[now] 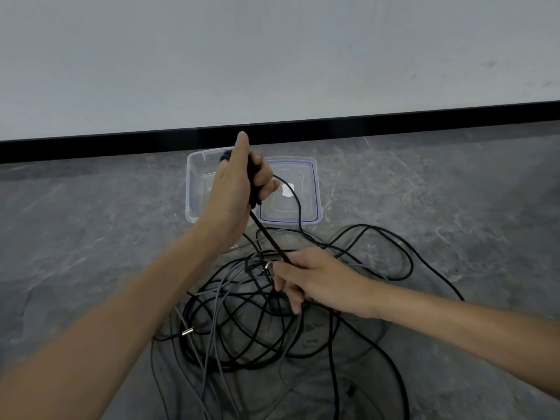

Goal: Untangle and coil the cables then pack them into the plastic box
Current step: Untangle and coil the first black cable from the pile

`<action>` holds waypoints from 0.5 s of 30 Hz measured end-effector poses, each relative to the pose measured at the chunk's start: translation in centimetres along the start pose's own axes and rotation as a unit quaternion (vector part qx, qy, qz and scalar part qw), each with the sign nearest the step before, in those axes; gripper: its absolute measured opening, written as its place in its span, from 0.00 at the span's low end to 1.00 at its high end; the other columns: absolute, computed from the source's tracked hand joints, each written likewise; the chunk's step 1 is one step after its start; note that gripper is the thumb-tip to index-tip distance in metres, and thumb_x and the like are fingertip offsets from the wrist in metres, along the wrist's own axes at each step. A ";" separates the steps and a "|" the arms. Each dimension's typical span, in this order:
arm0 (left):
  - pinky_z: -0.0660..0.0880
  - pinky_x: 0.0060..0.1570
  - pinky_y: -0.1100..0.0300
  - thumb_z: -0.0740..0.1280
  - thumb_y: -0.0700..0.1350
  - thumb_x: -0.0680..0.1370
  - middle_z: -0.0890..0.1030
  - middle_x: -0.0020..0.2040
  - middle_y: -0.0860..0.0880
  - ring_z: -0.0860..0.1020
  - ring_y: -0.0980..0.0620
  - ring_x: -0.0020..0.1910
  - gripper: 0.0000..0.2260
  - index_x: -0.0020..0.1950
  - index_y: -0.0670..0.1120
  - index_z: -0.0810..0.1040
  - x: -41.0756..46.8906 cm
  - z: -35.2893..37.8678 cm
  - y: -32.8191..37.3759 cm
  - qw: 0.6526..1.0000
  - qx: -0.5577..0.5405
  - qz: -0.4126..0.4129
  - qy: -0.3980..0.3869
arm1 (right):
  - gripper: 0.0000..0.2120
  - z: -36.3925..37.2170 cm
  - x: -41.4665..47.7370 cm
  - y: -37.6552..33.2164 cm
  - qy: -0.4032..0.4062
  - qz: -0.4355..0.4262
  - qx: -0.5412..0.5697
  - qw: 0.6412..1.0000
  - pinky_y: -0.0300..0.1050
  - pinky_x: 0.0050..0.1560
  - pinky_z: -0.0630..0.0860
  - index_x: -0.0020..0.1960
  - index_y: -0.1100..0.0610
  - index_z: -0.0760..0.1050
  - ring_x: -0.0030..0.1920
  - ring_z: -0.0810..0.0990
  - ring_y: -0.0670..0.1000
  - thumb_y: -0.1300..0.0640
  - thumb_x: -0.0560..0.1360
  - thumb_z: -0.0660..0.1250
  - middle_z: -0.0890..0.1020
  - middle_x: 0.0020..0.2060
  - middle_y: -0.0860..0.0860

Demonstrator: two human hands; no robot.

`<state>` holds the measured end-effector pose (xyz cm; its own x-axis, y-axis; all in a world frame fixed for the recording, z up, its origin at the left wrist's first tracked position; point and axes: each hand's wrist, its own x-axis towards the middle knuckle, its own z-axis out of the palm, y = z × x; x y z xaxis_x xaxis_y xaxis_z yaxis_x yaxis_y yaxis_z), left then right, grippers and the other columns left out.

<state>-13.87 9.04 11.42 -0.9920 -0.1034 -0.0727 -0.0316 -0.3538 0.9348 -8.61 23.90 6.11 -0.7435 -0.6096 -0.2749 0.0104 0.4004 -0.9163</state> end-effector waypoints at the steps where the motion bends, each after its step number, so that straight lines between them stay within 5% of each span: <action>1: 0.74 0.38 0.62 0.51 0.54 0.84 0.64 0.25 0.53 0.62 0.54 0.23 0.19 0.38 0.47 0.66 0.2 -0.2 0.3 1.000 -0.014 0.000 0.000 | 0.16 0.2 -0.2 0.4 -0.007 0.011 0.002 1.000 0.38 0.37 0.71 0.39 0.59 0.72 0.27 0.73 0.48 0.55 0.83 0.56 0.72 0.23 0.48; 5: 0.74 0.43 0.59 0.52 0.54 0.84 0.66 0.25 0.52 0.64 0.53 0.24 0.19 0.37 0.46 0.66 0.5 -1.2 -0.2 1.000 0.010 0.006 0.014 | 0.19 -0.2 -1.1 -0.6 0.031 -0.047 -0.113 0.992 0.35 0.35 0.69 0.38 0.60 0.74 0.26 0.72 0.43 0.53 0.83 0.56 0.73 0.24 0.45; 9: 0.72 0.41 0.59 0.52 0.54 0.84 0.68 0.25 0.52 0.68 0.54 0.25 0.20 0.36 0.46 0.68 0.0 -1.8 -2.1 0.991 0.133 -0.019 -0.009 | 0.21 -1.4 -1.2 -3.1 0.063 -0.164 -0.265 0.948 0.37 0.29 0.65 0.36 0.62 0.73 0.27 0.71 0.50 0.52 0.82 0.56 0.72 0.24 0.50; 12: 0.68 0.30 0.67 0.49 0.59 0.83 0.70 0.26 0.52 0.68 0.56 0.25 0.24 0.37 0.44 0.69 -1.3 -1.8 -2.8 0.966 0.234 -0.058 -0.089 | 0.18 -3.1 -0.9 -4.6 0.070 -0.199 -0.360 0.909 0.35 0.27 0.62 0.35 0.56 0.71 0.22 0.69 0.47 0.50 0.82 0.58 0.70 0.23 0.45; 15: 0.69 0.32 0.64 0.44 0.68 0.77 0.67 0.27 0.49 0.66 0.52 0.26 0.34 0.37 0.37 0.69 -2.6 -1.8 -3.3 0.936 0.245 -0.104 -0.233 | 0.18 -4.8 -0.6 -5.9 0.098 -0.240 -0.417 0.871 0.32 0.28 0.62 0.36 0.56 0.75 0.23 0.68 0.41 0.47 0.79 0.60 0.70 0.23 0.42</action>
<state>-10.96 8.85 7.89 -0.9004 0.3766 -0.2179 -0.1693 0.1581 0.9728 -11.47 25.22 13.07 -0.6284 -0.7486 0.2114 -0.7624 0.5388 -0.3584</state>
